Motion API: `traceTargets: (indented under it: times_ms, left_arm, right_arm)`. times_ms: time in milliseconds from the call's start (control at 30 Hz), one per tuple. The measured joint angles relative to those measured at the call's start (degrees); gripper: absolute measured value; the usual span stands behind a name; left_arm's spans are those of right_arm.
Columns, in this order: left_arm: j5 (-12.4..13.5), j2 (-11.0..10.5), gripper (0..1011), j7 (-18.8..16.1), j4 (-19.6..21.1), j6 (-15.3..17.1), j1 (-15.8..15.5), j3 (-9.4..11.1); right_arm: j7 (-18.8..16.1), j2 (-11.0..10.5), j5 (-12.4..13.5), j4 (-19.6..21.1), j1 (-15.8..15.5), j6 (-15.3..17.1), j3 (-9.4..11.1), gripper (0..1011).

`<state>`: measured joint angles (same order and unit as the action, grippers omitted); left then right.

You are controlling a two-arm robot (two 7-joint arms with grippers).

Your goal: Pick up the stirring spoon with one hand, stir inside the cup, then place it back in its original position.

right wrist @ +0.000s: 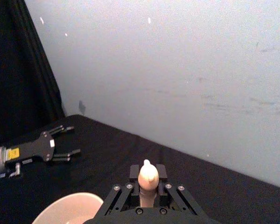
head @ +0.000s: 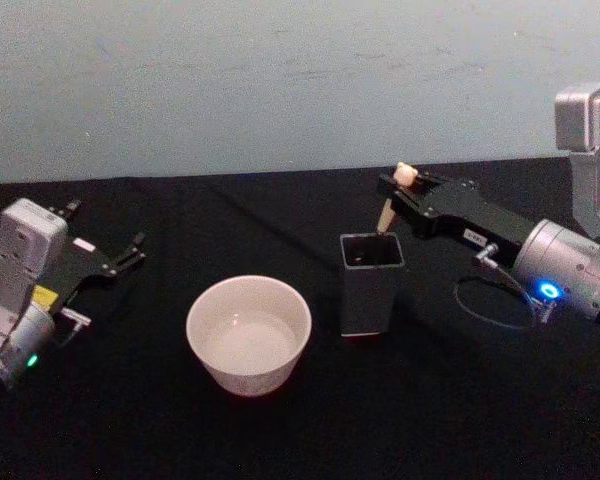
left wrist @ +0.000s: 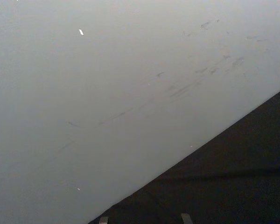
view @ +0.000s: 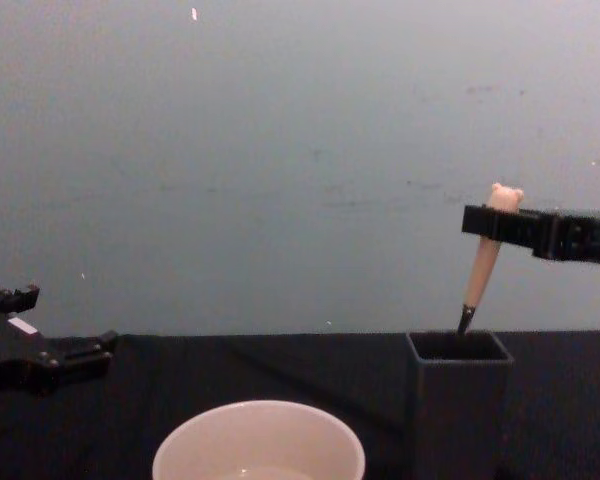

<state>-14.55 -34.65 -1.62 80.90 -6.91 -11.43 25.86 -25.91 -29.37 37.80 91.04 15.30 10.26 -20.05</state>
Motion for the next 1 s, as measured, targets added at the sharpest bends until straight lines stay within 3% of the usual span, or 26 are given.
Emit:
traceTargets:
  times_ms: [767, 1000]
  left_arm:
    - [0.0, 0.0, 1001, 0.0, 0.0, 0.0, 0.0, 0.0]
    - [0.0, 0.0, 1001, 0.0, 0.0, 0.0, 0.0, 0.0]
  right_arm:
    - [3.2, -0.9, 4.5, 4.2, 3.2, 0.0, 1.0, 211]
    - [2.9, -0.6, 4.9, 4.5, 4.2, -0.2, -0.9, 211]
